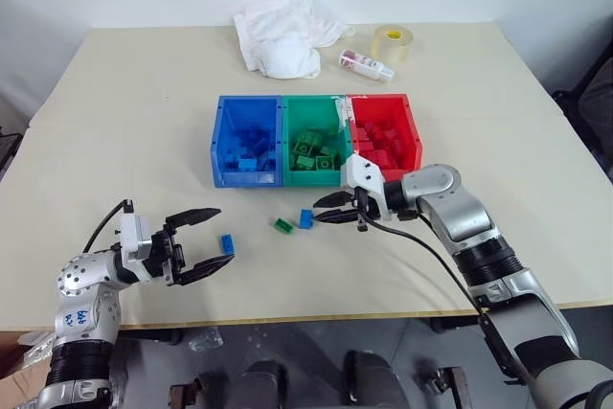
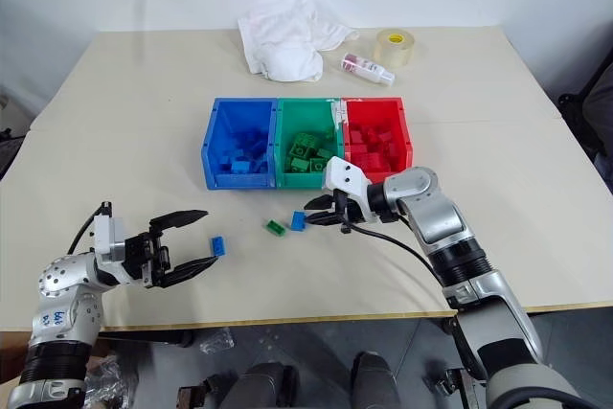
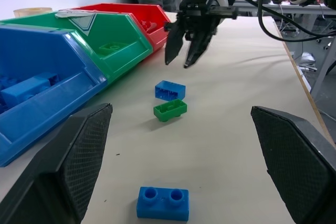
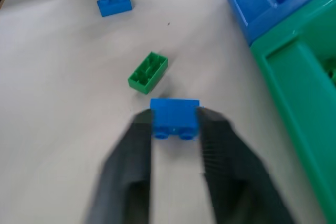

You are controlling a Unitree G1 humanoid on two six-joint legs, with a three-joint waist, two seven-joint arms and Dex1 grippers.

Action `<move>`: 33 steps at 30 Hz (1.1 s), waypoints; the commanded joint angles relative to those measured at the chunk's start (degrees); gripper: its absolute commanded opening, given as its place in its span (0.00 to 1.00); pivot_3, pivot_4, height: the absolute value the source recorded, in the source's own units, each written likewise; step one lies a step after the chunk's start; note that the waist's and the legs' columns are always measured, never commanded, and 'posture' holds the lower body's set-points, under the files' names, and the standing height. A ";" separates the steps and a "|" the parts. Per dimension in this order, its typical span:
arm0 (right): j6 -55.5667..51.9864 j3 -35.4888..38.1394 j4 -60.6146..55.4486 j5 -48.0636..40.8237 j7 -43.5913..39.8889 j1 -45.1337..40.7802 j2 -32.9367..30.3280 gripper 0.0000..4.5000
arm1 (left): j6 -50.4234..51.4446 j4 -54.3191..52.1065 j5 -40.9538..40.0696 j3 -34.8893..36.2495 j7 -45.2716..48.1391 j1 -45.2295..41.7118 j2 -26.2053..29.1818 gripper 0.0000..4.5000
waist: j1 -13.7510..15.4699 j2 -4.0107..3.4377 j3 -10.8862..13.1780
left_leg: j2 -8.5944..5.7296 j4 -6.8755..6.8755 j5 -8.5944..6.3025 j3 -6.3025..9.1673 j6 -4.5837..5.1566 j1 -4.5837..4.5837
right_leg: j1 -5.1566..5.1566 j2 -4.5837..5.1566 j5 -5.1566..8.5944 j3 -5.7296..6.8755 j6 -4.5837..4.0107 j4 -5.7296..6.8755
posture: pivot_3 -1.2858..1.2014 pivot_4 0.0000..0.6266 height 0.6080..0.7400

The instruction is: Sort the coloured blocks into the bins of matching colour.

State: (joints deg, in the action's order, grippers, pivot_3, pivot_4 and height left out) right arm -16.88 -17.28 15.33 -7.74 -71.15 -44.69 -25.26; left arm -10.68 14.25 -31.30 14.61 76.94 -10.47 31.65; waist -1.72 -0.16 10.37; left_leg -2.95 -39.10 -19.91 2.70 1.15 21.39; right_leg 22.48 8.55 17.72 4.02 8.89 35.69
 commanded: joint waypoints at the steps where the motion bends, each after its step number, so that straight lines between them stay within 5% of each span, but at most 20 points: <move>1: 0.35 -0.30 -1.43 0.09 0.50 -0.91 1.04 0.61 | -0.80 -0.81 -0.57 0.57 -0.22 0.55 -0.04 1.00 | -0.01 0.00 0.00 | 0.00 0.00 0.00 0.00 0.00 0.00 | 0.00 0.00 0.00 0.00 0.00 0.00 | 0.52 0.24 1.00; 6: 1.10 -1.74 1.11 1.51 0.83 -1.62 2.26 0.99 | -0.82 -1.15 -0.66 0.85 -0.47 1.00 0.10 1.00 | 0.01 0.00 0.00 | -0.01 0.00 0.00 0.00 0.00 0.00 | 0.00 0.00 0.00 0.00 0.00 0.00 | 0.52 0.24 1.00; 15: 3.51 -3.48 8.57 5.56 3.30 -4.11 5.92 0.99 | -0.92 -1.88 -0.80 1.07 -1.12 1.87 0.16 1.00 | -0.13 0.00 0.00 | -0.01 0.00 0.00 0.01 0.00 0.00 | 0.02 0.00 0.00 -0.01 0.00 0.03 | 0.52 0.24 1.00; 18: 3.19 -3.75 9.63 5.90 2.75 -4.41 6.64 0.86 | -0.95 -2.23 -0.86 1.08 -1.36 2.24 0.17 1.00 | -0.12 0.00 0.00 | -0.01 0.00 0.00 0.01 0.00 0.00 | 0.03 0.00 0.00 -0.01 0.00 0.05 | 0.52 0.24 1.00; 25: 3.06 -3.28 7.25 5.67 2.45 -3.50 6.52 0.32 | -0.80 -3.08 -1.06 1.21 -1.67 3.13 0.28 1.00 | -0.12 0.00 0.00 | -0.01 0.00 0.00 0.02 0.00 0.00 | 0.02 0.00 0.00 -0.01 0.00 0.05 | 0.52 0.24 1.00; 33: 0.51 0.71 0.94 2.53 3.74 -4.85 6.29 0.32 | -0.69 -3.25 -1.03 1.14 -1.84 3.12 0.33 1.00 | -0.09 0.00 0.00 | -0.01 0.00 0.00 0.02 0.00 0.00 | 0.03 0.00 0.00 -0.01 0.00 0.05 | 0.52 0.24 1.00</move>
State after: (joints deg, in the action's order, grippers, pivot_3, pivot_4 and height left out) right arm -15.84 -19.22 19.49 -3.06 -68.03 -47.89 -18.85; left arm -10.73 12.22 -31.31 14.69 75.12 -8.02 31.65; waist -1.80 -0.16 10.37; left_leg -2.96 -39.10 -19.91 2.71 1.14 21.39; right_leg 22.51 8.55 17.72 4.01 8.89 35.74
